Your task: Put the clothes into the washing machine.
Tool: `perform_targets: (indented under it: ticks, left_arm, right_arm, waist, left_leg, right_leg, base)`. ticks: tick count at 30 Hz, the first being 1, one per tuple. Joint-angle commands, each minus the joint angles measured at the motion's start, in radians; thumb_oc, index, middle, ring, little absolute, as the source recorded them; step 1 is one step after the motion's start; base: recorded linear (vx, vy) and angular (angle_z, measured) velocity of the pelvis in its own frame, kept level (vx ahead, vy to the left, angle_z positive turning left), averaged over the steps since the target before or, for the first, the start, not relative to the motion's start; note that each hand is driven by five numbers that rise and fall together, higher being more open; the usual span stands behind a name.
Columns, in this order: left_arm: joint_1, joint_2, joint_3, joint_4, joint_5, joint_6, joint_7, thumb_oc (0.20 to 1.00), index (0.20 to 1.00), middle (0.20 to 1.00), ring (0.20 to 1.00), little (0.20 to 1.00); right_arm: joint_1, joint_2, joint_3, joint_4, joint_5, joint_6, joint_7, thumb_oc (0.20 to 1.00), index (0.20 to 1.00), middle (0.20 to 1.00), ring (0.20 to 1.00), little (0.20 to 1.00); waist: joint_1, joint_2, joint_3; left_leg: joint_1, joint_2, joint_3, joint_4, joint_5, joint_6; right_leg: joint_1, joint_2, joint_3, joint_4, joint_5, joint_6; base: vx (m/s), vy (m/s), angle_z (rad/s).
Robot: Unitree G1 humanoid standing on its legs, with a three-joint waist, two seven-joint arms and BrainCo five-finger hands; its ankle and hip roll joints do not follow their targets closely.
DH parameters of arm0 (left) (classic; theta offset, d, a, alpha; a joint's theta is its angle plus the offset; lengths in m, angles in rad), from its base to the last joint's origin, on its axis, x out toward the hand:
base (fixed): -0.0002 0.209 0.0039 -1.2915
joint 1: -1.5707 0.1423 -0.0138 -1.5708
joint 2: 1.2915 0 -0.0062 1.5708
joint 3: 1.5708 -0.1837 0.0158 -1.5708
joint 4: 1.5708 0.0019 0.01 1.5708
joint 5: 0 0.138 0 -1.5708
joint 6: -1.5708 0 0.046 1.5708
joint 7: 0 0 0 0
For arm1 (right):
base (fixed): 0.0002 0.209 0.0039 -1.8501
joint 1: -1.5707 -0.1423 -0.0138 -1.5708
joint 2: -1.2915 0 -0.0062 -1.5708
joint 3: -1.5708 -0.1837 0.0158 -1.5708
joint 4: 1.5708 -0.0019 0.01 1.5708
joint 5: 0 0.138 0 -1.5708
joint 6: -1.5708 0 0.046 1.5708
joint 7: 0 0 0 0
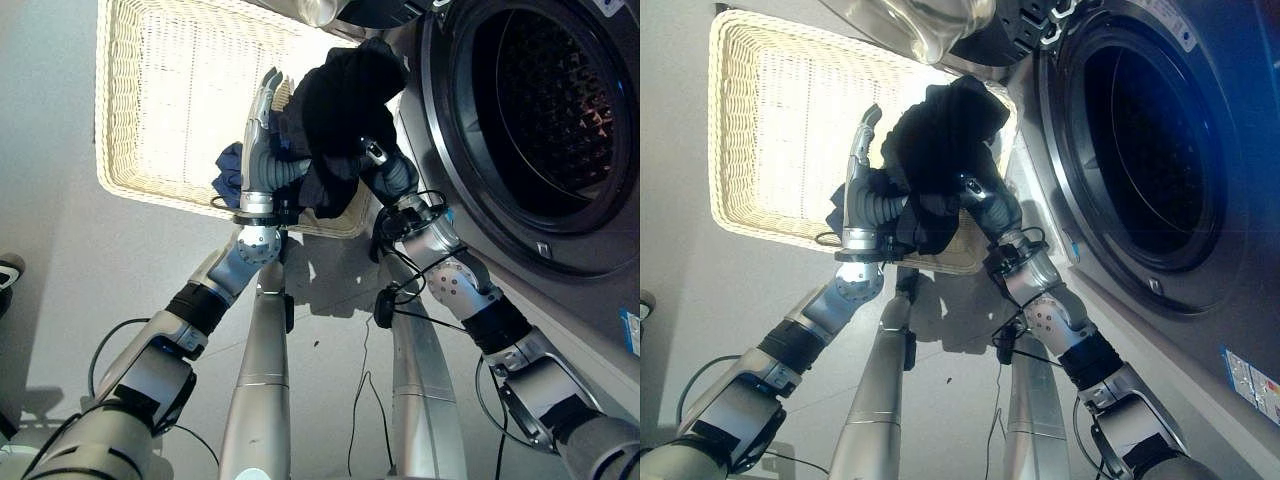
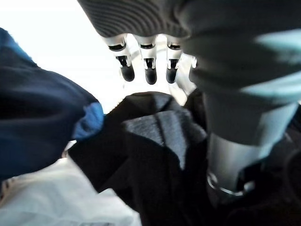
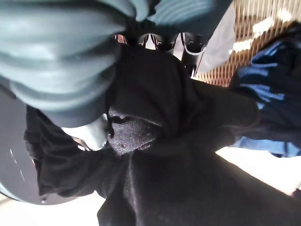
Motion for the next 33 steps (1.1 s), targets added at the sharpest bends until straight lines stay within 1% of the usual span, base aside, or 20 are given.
perform_targets:
  ticks: [1, 2, 5, 8, 9, 11, 12, 13, 15, 17, 18, 20, 23, 27, 30, 31, 32, 33]
  left_arm:
    - [-0.009, -0.042, 0.073, -0.114, -0.036, -0.062, 0.012, 1.0, 1.0, 1.0, 1.0, 1.0]
    - [-0.001, -0.048, 0.09, -0.096, -0.067, -0.062, 0.023, 1.0, 1.0, 1.0, 1.0, 1.0]
    - [0.004, -0.05, 0.117, -0.07, -0.099, -0.04, 0.029, 1.0, 1.0, 1.0, 1.0, 1.0]
    - [0.007, -0.041, 0.133, -0.023, -0.104, -0.03, 0.042, 1.0, 1.0, 1.0, 1.0, 1.0]
    - [0.006, -0.033, 0.14, -0.003, -0.109, -0.021, 0.048, 1.0, 1.0, 1.0, 1.0, 1.0]
    - [0.006, -0.028, 0.144, 0.015, -0.111, -0.024, 0.051, 1.0, 1.0, 1.0, 1.0, 1.0]
    - [0.001, -0.015, 0.151, 0.056, -0.111, -0.02, 0.069, 1.0, 1.0, 1.0, 1.0, 1.0]
    - [0.0, -0.015, 0.151, 0.057, -0.111, -0.02, 0.07, 1.0, 1.0, 1.0, 1.0, 1.0]
    - [-0.012, -0.003, 0.152, 0.094, -0.121, -0.002, 0.09, 1.0, 1.0, 1.0, 1.0, 1.0]
    - [-0.023, 0.004, 0.151, 0.126, -0.128, 0.011, 0.102, 1.0, 1.0, 1.0, 1.0, 1.0]
    - [-0.029, 0.013, 0.15, 0.156, -0.137, 0.014, 0.108, 1.0, 1.0, 1.0, 1.0, 1.0]
    - [-0.032, 0.019, 0.15, 0.172, -0.135, 0.019, 0.106, 1.0, 1.0, 1.0, 1.0, 1.0]
    - [-0.051, 0.039, 0.142, 0.217, -0.153, 0.028, 0.099, 1.0, 1.0, 1.0, 1.0, 1.0]
    - [-0.079, 0.07, 0.131, 0.283, -0.188, 0.034, 0.087, 1.0, 1.0, 1.0, 1.0, 1.0]
    - [-0.103, 0.089, 0.114, 0.343, -0.202, 0.031, 0.07, 1.0, 1.0, 1.0, 1.0, 1.0]
    - [-0.117, 0.094, 0.104, 0.365, -0.206, 0.032, 0.065, 1.0, 1.0, 1.0, 1.0, 1.0]
    - [-0.121, 0.095, 0.102, 0.369, -0.205, 0.034, 0.062, 1.0, 1.0, 1.0, 1.0, 1.0]
    - [-0.132, 0.099, 0.092, 0.381, -0.211, 0.041, 0.05, 1.0, 1.0, 1.0, 1.0, 1.0]
  right_arm:
    - [0.009, 0.02, -0.006, -0.101, -0.012, -0.052, 0.013, 0.2, 0.2, 0.2, 0.2, 0.2]
    - [0.011, 0.018, -0.017, -0.096, -0.022, -0.055, 0.008, 0.2, 0.2, 0.2, 0.2, 0.2]
    - [0.013, 0.01, -0.038, -0.091, -0.031, -0.059, -0.008, 0.2, 0.2, 0.2, 0.2, 0.2]
    - [0.014, -0.008, -0.059, -0.073, -0.023, -0.087, -0.017, 0.2, 0.2, 0.2, 0.2, 0.2]
    - [0.017, -0.019, -0.071, -0.065, -0.015, -0.106, -0.022, 0.2, 0.2, 0.2, 0.2, 0.2]
    - [0.016, -0.029, -0.083, -0.057, -0.007, -0.12, -0.026, 0.2, 0.2, 0.2, 0.2, 0.2]
    - [0.018, -0.05, -0.113, -0.035, 0.02, -0.154, -0.025, 0.2, 0.2, 0.2, 0.2, 0.2]
    - [0.017, -0.05, -0.114, -0.034, 0.021, -0.155, -0.024, 0.2, 0.2, 0.2, 0.2, 0.2]
    - [0.017, -0.064, -0.132, -0.018, 0.034, -0.192, -0.025, 0.2, 0.2, 0.2, 0.2, 0.2]
    - [0.018, -0.071, -0.144, -0.011, 0.04, -0.216, -0.035, 0.2, 0.2, 0.2, 0.2, 0.2]
    - [0.019, -0.081, -0.161, -0.002, 0.042, -0.237, -0.051, 0.2, 0.2, 0.2, 0.2, 0.2]
    - [0.02, -0.085, -0.17, 0.006, 0.041, -0.247, -0.065, 0.2, 0.2, 0.2, 0.2, 0.2]
    - [0.012, -0.107, -0.196, 0.052, 0.052, -0.251, -0.086, 0.2, 0.2, 0.2, 0.2, 0.2]
    - [-0.01, -0.145, -0.215, 0.177, 0.09, -0.226, -0.114, 0.2, 0.2, 0.2, 0.2, 0.2]
    - [-0.041, -0.183, -0.206, 0.33, 0.144, -0.176, -0.125, 0.2, 0.2, 0.2, 0.2, 0.2]
    - [-0.067, -0.2, -0.195, 0.409, 0.178, -0.159, -0.122, 0.2, 0.2, 0.2, 0.2, 0.2]
    - [-0.075, -0.204, -0.193, 0.425, 0.19, -0.152, -0.132, 0.2, 0.2, 0.2, 0.2, 0.2]
    - [-0.097, -0.219, -0.185, 0.482, 0.217, -0.145, -0.137, 0.2, 0.2, 0.2, 0.2, 0.2]
  waist:
    - [-0.033, 0.087, -0.019]
    - [-0.034, 0.088, -0.019]
    - [-0.035, 0.089, -0.019]
    - [-0.038, 0.091, -0.019]
    - [-0.04, 0.092, -0.019]
    - [-0.041, 0.092, -0.019]
    - [-0.046, 0.092, -0.019]
    - [-0.046, 0.092, -0.019]
    - [-0.052, 0.089, -0.019]
    - [-0.058, 0.086, -0.019]
    - [-0.063, 0.085, -0.019]
    - [-0.066, 0.085, -0.019]
    - [-0.072, 0.085, -0.019]
    - [-0.075, 0.087, -0.019]
    - [-0.075, 0.089, -0.019]
    - [-0.072, 0.091, -0.019]
    - [-0.071, 0.092, -0.019]
    - [-0.069, 0.094, -0.019]
  left_leg:
    - [-0.005, -0.133, 0.014, -0.083, 0.097, 0.103]
    - [-0.004, -0.133, 0.016, -0.082, 0.097, 0.103]
    - [-0.004, -0.129, 0.019, -0.078, 0.097, 0.103]
    - [0.0, -0.127, 0.023, -0.081, 0.098, 0.101]
    - [0.001, -0.125, 0.024, -0.082, 0.099, 0.1]
    - [0.002, -0.123, 0.026, -0.082, 0.098, 0.099]
    - [-0.002, -0.118, 0.03, -0.077, 0.096, 0.098]
    - [-0.003, -0.118, 0.031, -0.077, 0.096, 0.098]
    - [-0.005, -0.112, 0.035, -0.074, 0.094, 0.096]
    - [-0.004, -0.109, 0.038, -0.074, 0.092, 0.094]
    - [-0.003, -0.105, 0.043, -0.074, 0.091, 0.093]
    - [-0.003, -0.103, 0.046, -0.073, 0.089, 0.092]
    - [-0.001, -0.098, 0.053, -0.074, 0.088, 0.09]
    - [-0.005, -0.093, 0.057, -0.073, 0.085, 0.085]
    - [-0.002, -0.091, 0.059, -0.08, 0.086, 0.081]
    - [-0.003, -0.09, 0.06, -0.082, 0.086, 0.081]
    - [-0.004, -0.089, 0.06, -0.082, 0.086, 0.081]
    - [-0.005, -0.089, 0.06, -0.081, 0.085, 0.08]
  right_leg:
    - [0.052, 0.052, -0.126, -0.019, 0.007, 0.104]
    - [0.053, 0.052, -0.126, -0.016, 0.006, 0.103]
    - [0.052, 0.051, -0.125, -0.009, 0.002, 0.103]
    - [0.056, 0.052, -0.125, -0.01, 0.002, 0.103]
    - [0.057, 0.053, -0.124, -0.009, 0.001, 0.103]
    - [0.058, 0.053, -0.123, -0.008, -0.001, 0.103]
    - [0.054, 0.054, -0.121, -0.002, -0.003, 0.104]
    - [0.053, 0.054, -0.121, -0.001, -0.003, 0.104]
    - [0.051, 0.055, -0.119, 0.001, -0.004, 0.104]
    - [0.05, 0.057, -0.116, 0.002, -0.004, 0.105]
    - [0.05, 0.06, -0.112, 0.003, -0.006, 0.105]
    - [0.05, 0.061, -0.111, 0.004, -0.007, 0.105]
    - [0.052, 0.061, -0.109, 0.002, -0.009, 0.105]
    - [0.047, 0.061, -0.108, 0.005, -0.011, 0.105]
    - [0.048, 0.063, -0.108, 0.0, -0.01, 0.103]
    - [0.047, 0.064, -0.109, -0.002, -0.01, 0.101]
    - [0.046, 0.064, -0.109, -0.002, -0.01, 0.1]
    - [0.044, 0.064, -0.108, -0.001, -0.011, 0.099]
  base:
    - [0.01, -0.003, 0.03]
    - [0.0, 0.0, 0.0]
    - [0.0, 0.0, 0.0]
    - [0.0, 0.0, 0.0]
    - [0.0, 0.0, 0.0]
    - [0.0, 0.0, 0.0]
    - [0.0, 0.0, 0.0]
    - [0.0, 0.0, 0.0]
    - [0.0, 0.0, 0.0]
    - [0.0, 0.017, 0.0]
    - [0.0, 0.031, 0.0]
    - [0.0, 0.0, 0.0]
    - [-0.01, 0.018, -0.02]
    - [0.0, 0.008, 0.0]
    - [0.0, 0.0, 0.0]
    - [0.0, 0.0, 0.0]
    - [0.0, 0.0, 0.0]
    - [0.0, 0.0, 0.0]
